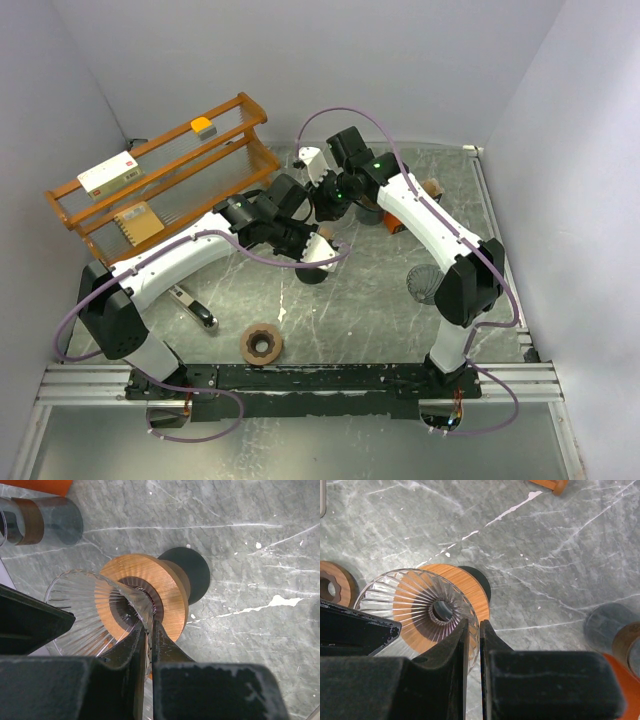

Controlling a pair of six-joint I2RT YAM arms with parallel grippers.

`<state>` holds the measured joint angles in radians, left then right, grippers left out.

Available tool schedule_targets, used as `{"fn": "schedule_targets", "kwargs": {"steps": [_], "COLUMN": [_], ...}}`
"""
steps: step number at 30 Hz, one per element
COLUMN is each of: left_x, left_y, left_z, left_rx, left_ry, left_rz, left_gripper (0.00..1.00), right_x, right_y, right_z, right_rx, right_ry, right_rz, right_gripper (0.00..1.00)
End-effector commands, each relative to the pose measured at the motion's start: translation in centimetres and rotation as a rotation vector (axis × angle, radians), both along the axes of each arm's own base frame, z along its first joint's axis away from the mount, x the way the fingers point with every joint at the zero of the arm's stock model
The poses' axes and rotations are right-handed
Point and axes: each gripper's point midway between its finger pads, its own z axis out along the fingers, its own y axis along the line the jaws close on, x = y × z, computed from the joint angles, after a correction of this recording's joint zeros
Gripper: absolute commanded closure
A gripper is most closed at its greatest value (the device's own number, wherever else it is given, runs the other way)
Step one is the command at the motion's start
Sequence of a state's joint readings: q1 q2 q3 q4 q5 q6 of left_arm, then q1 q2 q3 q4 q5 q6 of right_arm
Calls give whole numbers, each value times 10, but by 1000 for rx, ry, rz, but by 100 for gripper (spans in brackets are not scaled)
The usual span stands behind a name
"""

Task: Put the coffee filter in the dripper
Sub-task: Place the coffee dripper in the dripper holder.

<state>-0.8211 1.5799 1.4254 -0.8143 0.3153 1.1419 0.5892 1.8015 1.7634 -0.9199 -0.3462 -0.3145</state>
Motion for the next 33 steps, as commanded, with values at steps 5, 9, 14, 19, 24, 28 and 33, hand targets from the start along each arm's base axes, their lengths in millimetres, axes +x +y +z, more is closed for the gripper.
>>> {"fn": "schedule_targets", "kwargs": {"steps": [5,9,14,19,24,28,33], "left_x": [-26,-25,-25,-28,-31,-31,-34], "left_y": [28,30,33,35,37,38,40], "left_z": [-71,-74,-79,-84,-87,-89,-94], "left_rx": [182,191,199,202,208,216,225], "left_ry": [204,214,223,241,251,252,264], "left_rz": [24,33,36,34,33,32,30], "left_gripper": [87,87,87,87,86,86,86], "right_x": [-21,-22,-23,-26,-28,-30,-33], "right_y": [-19,-20,-20,-22,-23,-24,-26], "right_z": [-48,-52,-55,-59,-60,-60,-63], "right_rx": [-143,-147,-153,-161,-162,-163,-168], "right_ry": [115,120,125,130,130,129,130], "right_rz": [5,4,7,11,11,16,20], "right_gripper": [99,99,99,99,99,99,99]}}
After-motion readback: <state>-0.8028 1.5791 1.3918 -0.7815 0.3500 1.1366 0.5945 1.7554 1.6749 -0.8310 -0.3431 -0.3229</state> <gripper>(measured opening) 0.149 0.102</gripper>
